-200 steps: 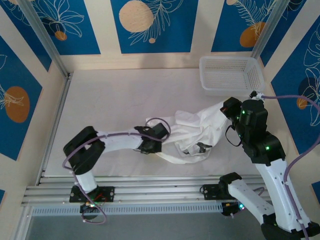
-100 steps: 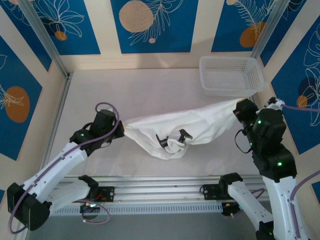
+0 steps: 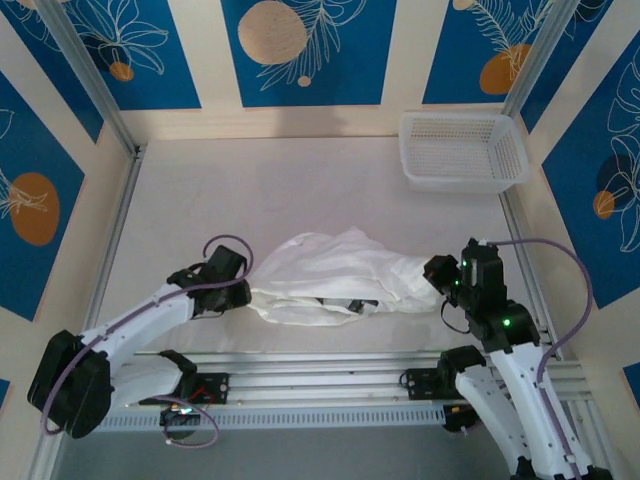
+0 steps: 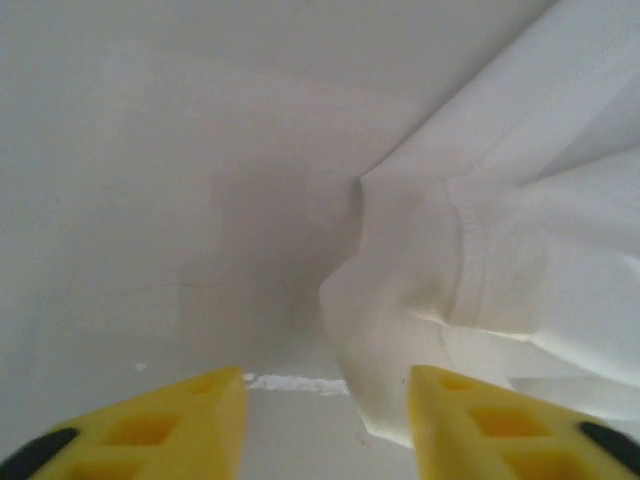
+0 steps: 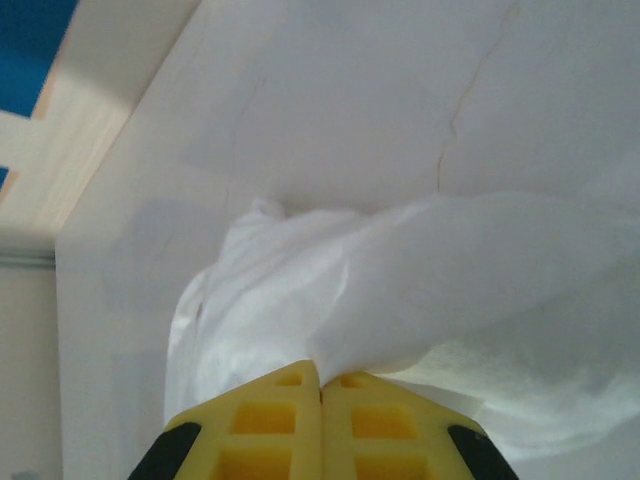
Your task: Fold the inside-out t-shirt
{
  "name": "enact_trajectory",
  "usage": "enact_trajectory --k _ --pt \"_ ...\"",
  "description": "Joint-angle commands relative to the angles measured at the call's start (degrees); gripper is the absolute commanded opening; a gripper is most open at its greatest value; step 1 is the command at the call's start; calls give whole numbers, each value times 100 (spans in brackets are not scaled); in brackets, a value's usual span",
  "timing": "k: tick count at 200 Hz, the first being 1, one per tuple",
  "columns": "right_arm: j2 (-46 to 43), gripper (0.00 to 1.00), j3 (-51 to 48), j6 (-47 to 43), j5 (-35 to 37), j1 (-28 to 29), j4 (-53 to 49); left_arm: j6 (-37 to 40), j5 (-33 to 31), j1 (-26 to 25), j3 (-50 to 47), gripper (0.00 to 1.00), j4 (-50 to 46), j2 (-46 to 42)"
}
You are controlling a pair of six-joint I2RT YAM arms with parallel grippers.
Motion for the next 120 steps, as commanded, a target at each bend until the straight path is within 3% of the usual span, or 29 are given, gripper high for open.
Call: enact_trajectory --k 1,23,48,78,120 --pt "-328 0 -366 53 -458 7 -528 504 283 49 164 52 226 -512" --pt "-695 0 -623 -26 -728 10 -475 1268 935 23 905 58 276 -245" --pt "-739 0 -693 -101 -1150 18 76 2016 1085 -67 1824 63 247 913" --pt "-639 0 -583 -148 -1217 58 503 2680 -151 -581 3127 63 -23 2650" --pt "-625 0 -341 -491 -1196 88 422 3336 -1403 -763 4312 78 -42 4559"
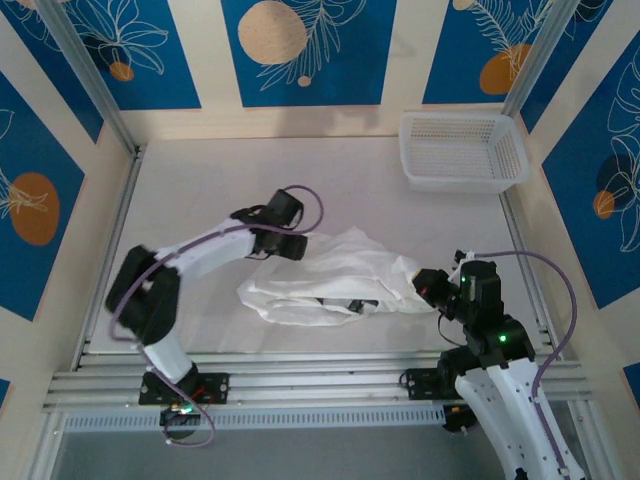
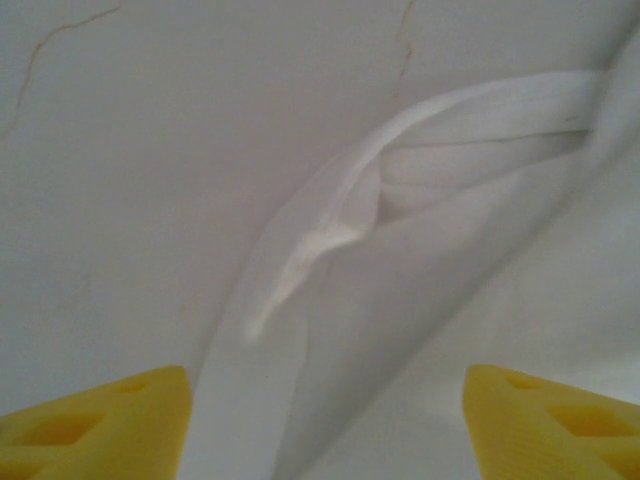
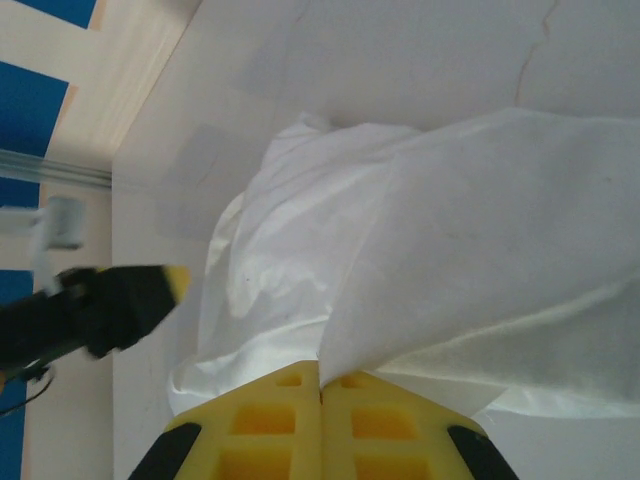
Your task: Fold the inside-out t-shirt
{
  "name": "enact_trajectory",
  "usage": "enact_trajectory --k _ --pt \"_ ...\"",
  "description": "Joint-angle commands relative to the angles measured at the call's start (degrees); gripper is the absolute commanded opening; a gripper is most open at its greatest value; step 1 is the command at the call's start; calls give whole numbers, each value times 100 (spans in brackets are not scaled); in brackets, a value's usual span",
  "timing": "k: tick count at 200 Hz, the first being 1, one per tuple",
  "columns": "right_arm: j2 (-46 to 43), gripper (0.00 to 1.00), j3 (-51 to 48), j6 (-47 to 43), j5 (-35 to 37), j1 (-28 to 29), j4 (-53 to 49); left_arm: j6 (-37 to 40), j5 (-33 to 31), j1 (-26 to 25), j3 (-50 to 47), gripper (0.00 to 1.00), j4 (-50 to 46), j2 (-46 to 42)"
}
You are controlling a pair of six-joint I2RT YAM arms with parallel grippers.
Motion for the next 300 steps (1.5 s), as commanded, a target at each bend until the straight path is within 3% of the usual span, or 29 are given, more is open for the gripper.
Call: enact_trajectory --k 1,32,64,88,104,143,179,206,235,268,300 --pt "1 0 301 -335 -158 56 28 653 -999 -38 512 78 -202 718" --pt "4 0 418 -474 -224 61 -119 852 -1640 -37 924 82 -211 1436" --pt "3 0 553 -497 -17 53 -267 732 -2745 63 1168 66 -445 1711" --pt "4 0 874 -610 778 26 -638 724 -2557 444 1228 39 -499 1490" --pt "42 0 1172 -762 1278 -41 -804 701 -2101 772 1311 0 -617 1323" --pt "442 0 1997 -1082 1600 -233 -649 272 263 1582 1136 0 -570 423" --pt "912 0 3089 -1233 1891 -312 -127 -494 2406 2351 1014 0 -292 -1302" --pt "1101 0 3949 -1226 2387 -331 448 -712 3017 2995 1707 0 -635 -2316" --pt "1426 0 4770 -1341 2581 -328 689 -583 2965 3526 2361 0 -1196 -2809" --pt "1625 0 5187 -1440 2586 -326 613 -572 3075 3937 2219 0 -1342 -3236" --pt "1659 0 5000 -1389 2565 -330 337 -713 3555 4011 1804 0 -1287 -3386"
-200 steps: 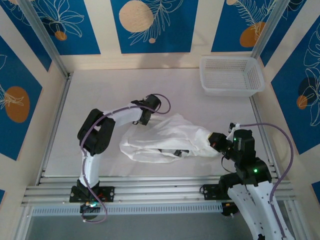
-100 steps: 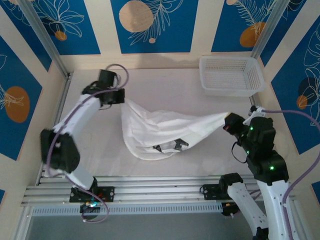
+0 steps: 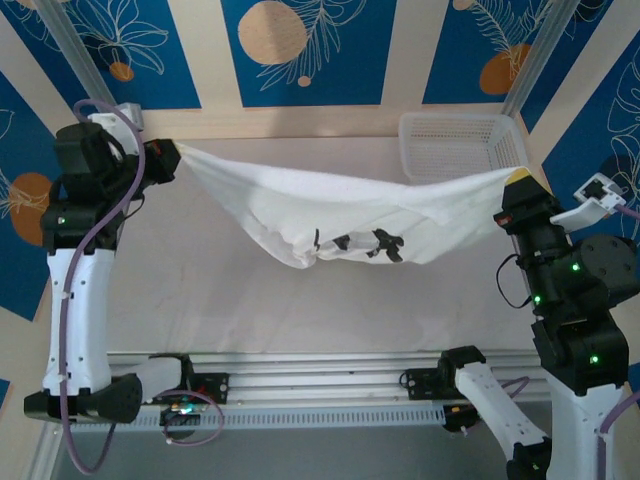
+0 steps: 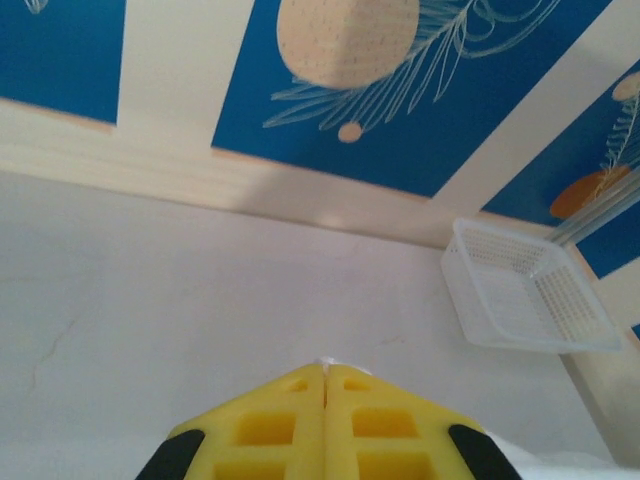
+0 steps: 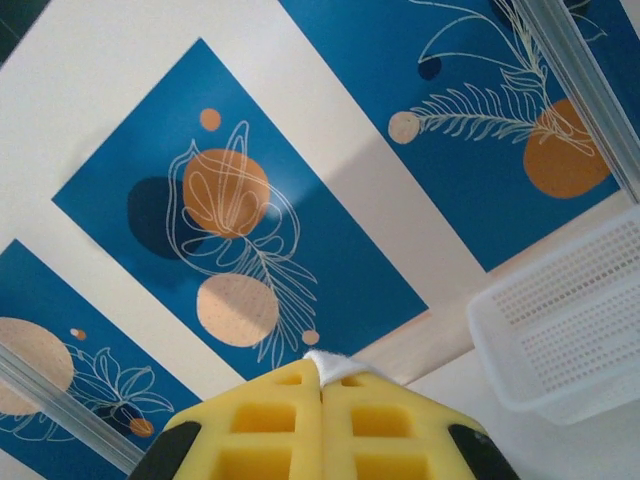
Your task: Fold the inside-out t-shirt
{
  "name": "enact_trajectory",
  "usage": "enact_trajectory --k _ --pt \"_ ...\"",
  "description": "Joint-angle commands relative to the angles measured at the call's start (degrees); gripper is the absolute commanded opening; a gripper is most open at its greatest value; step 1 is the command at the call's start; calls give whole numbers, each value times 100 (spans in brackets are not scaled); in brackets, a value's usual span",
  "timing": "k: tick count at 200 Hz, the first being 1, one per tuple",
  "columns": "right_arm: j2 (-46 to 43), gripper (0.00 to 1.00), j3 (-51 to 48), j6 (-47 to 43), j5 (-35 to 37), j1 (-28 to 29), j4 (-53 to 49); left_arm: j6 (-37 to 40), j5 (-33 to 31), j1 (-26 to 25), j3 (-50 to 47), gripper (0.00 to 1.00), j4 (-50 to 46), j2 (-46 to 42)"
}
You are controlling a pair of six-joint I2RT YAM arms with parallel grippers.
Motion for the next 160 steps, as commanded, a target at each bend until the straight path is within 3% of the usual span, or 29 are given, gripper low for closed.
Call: enact_trajectory --k 1,31,55,98,160 --pt "90 0 -100 -81 204 -35 -55 -188 531 99 -344 0 -178 1" --pt "232 0 -332 -305 272 -29 23 -369 602 99 -753 0 173 -33" --pt "673 0 -563 -480 150 -36 -140 -492 566 94 -1091 0 270 454" --pt "1478 0 -1973 -366 -325 -85 281 -661 61 48 -2304 0 1384 1656" --pt "2203 0 -2643 -349 -597 -148 1231 -623 -586 -169 -1250 0 1552 3872"
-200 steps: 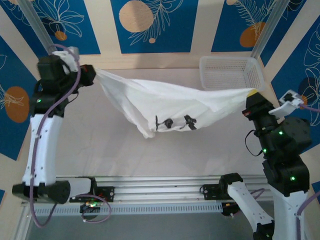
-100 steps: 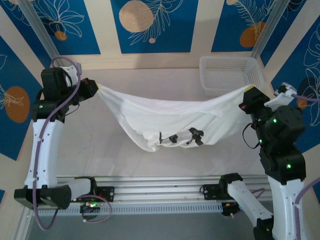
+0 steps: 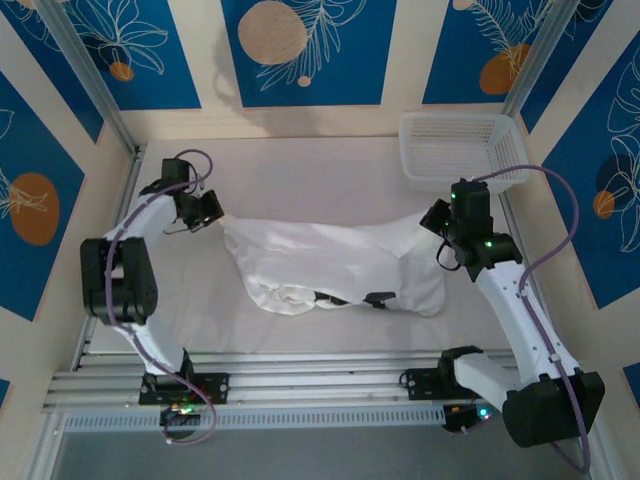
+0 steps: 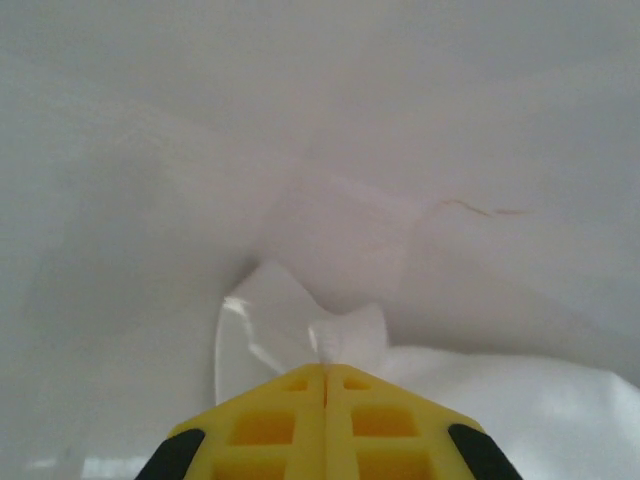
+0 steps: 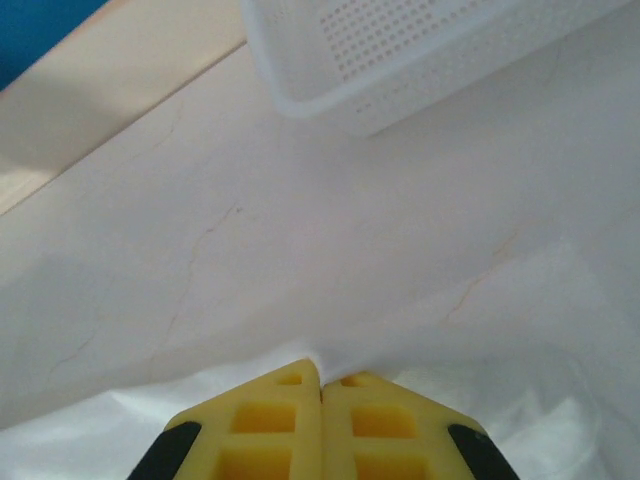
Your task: Fold the inside-out t-shirt
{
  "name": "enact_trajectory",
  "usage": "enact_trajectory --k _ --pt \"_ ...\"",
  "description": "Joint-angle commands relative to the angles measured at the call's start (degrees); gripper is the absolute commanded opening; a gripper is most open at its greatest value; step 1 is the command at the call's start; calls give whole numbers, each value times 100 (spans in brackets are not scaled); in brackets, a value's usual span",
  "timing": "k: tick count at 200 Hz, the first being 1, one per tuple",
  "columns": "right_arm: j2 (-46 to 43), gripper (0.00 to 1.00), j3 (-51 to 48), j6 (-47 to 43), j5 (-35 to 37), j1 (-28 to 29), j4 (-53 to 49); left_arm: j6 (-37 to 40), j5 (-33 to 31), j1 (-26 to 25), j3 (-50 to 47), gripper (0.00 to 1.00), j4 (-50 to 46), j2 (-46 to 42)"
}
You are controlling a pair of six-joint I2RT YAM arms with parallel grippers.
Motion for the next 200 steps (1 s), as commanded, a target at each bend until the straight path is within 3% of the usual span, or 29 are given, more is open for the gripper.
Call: enact_trajectory --k 1,7,22,38,60,82,114,144,200 --pt "83 0 -11 -39 -174 -46 704 72 -468 -133 705 0 215 375" --pt "121 0 -35 -51 -190 -55 779 139 -577 -176 910 4 119 522" --pt "175 0 17 -107 -227 -57 828 273 -733 -228 1347 36 -199 750" --pt "157 0 100 -193 -258 -65 802 284 -851 -285 1330 51 -312 500" --pt "-24 0 134 -195 -342 -68 716 121 -1564 -581 855 50 -651 -336" --pt "-251 0 51 -114 -493 -60 674 -139 -2436 -1166 181 42 -1083 -1122" --pt "-422 0 15 -96 -594 49 482 -638 -3179 -2099 -496 34 -1608 -1534" --pt "-528 0 -59 -93 -550 204 395 -960 -3438 -2602 -844 33 -1822 -1329" --pt "-605 0 -60 -159 -441 375 363 -595 -2884 -2649 -1112 44 -1043 -791"
